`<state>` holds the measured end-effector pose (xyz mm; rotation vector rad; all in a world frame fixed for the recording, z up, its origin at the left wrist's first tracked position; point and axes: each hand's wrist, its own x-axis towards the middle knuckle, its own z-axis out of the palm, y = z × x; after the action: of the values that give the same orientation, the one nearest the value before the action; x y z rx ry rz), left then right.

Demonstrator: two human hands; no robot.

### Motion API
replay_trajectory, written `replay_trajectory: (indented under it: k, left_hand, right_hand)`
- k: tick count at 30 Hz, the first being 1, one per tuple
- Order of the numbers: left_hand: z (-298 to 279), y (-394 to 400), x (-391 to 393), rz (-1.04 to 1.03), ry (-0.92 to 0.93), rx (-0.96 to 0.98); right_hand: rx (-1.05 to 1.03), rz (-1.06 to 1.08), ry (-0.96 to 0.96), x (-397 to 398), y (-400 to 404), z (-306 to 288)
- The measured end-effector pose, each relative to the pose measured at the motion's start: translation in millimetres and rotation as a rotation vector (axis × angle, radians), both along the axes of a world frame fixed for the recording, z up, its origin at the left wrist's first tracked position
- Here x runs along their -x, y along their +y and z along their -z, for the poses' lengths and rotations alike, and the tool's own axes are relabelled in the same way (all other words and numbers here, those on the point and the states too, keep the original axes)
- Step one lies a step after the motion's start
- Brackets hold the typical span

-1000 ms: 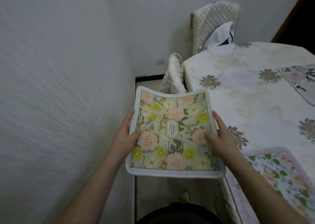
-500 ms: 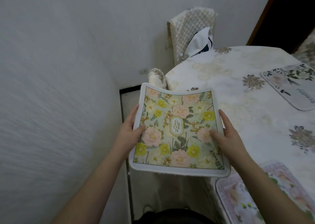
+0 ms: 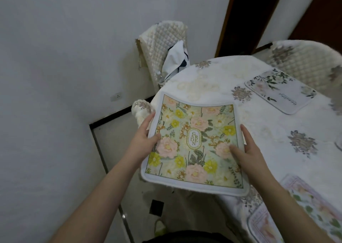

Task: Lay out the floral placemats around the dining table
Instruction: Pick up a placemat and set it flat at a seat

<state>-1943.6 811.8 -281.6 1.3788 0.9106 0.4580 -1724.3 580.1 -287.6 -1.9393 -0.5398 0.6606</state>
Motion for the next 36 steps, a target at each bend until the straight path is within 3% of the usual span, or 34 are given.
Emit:
replay_trajectory:
  k: [14, 24, 36]
  left_hand:
    - [21.1, 35.8, -135.0, 0.454, 0.120, -0.107]
    - [20.6, 33.5, -216.3, 0.576, 0.217, -0.210]
    - [55.6, 49.5, -269.5, 0.736, 0.272, -0.308]
  right_hand:
    - [-0.014, 0.404, 0.063, -20.3, -37.2, 24.3]
    - [-0.046, 0.518, 0.125, -66.8, -47.1, 41.4]
    - [-0.028, 0.702, 0.175, -58.2, -28.9, 81.6]
